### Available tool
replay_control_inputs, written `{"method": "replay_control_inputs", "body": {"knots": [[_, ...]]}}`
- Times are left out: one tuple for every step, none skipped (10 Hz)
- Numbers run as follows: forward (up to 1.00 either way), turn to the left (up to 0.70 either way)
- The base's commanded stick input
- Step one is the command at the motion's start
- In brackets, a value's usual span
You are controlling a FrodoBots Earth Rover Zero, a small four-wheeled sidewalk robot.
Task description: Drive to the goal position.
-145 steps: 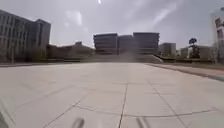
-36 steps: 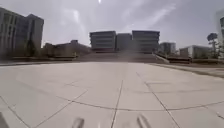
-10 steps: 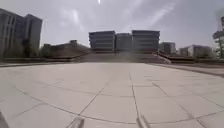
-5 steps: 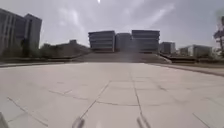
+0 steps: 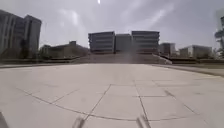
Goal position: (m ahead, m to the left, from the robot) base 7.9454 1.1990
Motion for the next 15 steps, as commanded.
{"method": "replay_control_inputs", "body": {"knots": [[0.70,0.00],[0.70,0.00],[0.70,0.00],[0.70,0.00],[0.70,0.00],[0.70,0.00],[0.70,0.00],[0.70,0.00],[0.70,0.00],[0.70,0.00],[0.70,0.00],[0.70,0.00],[0.70,0.00],[0.70,0.00],[0.70,0.00]]}}
